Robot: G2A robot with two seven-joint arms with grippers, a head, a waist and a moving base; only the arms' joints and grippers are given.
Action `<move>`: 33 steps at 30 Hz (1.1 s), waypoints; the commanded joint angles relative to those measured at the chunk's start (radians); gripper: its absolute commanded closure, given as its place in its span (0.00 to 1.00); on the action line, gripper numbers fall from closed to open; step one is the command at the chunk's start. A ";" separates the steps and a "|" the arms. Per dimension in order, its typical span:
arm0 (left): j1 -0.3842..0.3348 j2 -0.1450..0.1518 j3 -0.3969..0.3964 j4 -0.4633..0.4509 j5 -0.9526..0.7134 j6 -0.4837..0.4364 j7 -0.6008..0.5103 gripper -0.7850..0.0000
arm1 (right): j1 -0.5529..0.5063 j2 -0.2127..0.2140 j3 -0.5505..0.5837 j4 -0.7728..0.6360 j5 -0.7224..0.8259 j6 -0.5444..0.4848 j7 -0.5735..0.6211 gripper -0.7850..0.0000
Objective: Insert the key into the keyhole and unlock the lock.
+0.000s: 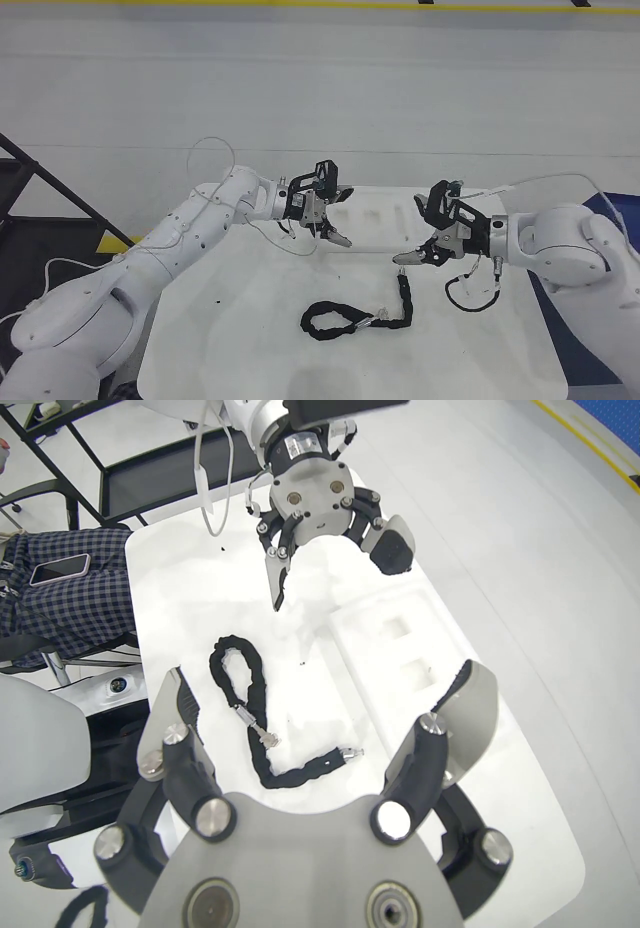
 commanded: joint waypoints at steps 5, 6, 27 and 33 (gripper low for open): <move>-0.100 0.070 0.031 -0.029 -0.062 0.000 0.026 0.00 | 0.122 -0.024 -0.046 0.130 0.013 -0.072 -0.073 0.00; -0.118 0.081 0.039 -0.036 -0.084 0.000 0.028 0.00 | 0.141 -0.028 -0.053 0.150 0.014 -0.081 -0.079 0.00; -0.351 0.132 0.183 -0.027 -0.500 0.000 -0.146 0.00 | 0.452 -0.080 -0.162 0.400 0.141 -0.174 -0.032 0.00; -0.351 0.131 0.183 -0.027 -0.506 0.000 -0.149 0.00 | 0.453 -0.080 -0.162 0.403 0.142 -0.174 -0.035 0.00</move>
